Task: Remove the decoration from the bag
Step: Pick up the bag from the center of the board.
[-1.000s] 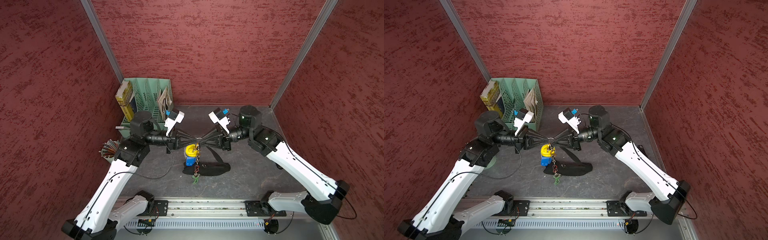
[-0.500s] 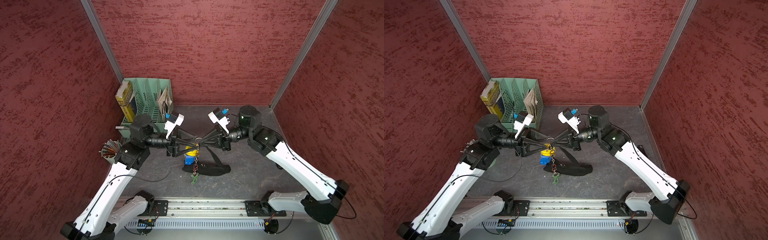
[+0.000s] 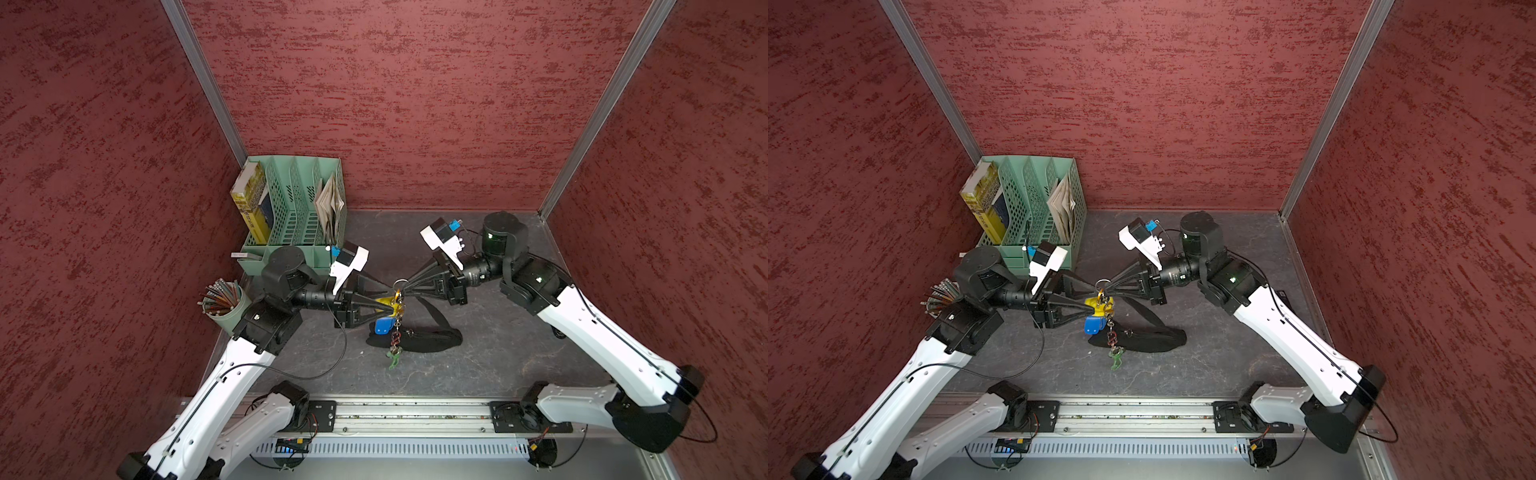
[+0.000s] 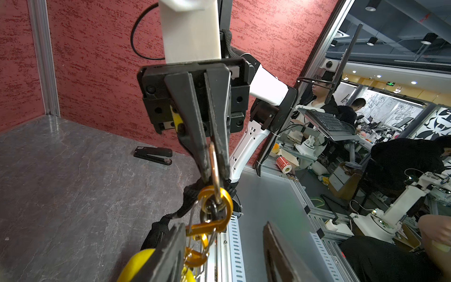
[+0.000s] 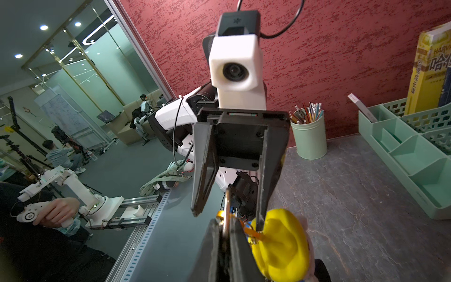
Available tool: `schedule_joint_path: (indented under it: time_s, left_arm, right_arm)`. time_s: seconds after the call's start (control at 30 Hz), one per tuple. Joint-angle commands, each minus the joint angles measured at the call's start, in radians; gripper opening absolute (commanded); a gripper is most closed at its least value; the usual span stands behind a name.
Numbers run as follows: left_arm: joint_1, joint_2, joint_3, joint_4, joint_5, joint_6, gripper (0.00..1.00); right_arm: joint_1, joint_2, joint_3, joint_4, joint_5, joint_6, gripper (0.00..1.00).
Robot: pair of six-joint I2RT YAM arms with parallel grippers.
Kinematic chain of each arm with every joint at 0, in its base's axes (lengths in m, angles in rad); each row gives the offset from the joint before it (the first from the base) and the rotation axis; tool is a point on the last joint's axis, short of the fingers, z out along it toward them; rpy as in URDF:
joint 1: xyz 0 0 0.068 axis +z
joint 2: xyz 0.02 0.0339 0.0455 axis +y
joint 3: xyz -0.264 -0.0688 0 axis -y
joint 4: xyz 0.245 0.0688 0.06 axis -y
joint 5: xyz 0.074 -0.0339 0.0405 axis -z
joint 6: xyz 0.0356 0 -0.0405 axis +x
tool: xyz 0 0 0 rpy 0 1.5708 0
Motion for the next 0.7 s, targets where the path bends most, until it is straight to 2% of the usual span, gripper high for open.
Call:
schedule_joint_path:
  time_s: [0.0, 0.2, 0.3, 0.4, 0.67]
  left_arm:
    - [-0.014, 0.003, -0.004, 0.034, -0.005, 0.030, 0.52]
    - [-0.041, -0.008, -0.001, 0.045, -0.005, 0.035, 0.52]
    - [-0.044, -0.018, -0.004, 0.037, -0.007, 0.061, 0.59]
    - [-0.045, -0.029, -0.005, 0.030, -0.011, 0.078, 0.61]
    - [-0.051, -0.034, 0.038, 0.007, -0.013, 0.059, 0.71]
  right_arm:
    - [0.001, -0.033, 0.022, 0.031, -0.046, -0.002, 0.00]
    - [0.001, -0.036, 0.017, 0.041, -0.050, -0.001, 0.00]
    - [0.001, -0.036, 0.012, 0.064, -0.075, 0.013, 0.00]
    - [0.001, -0.040, 0.007, 0.080, -0.096, 0.018, 0.00]
    - [0.001, -0.044, 0.006, 0.095, -0.176, 0.011, 0.00]
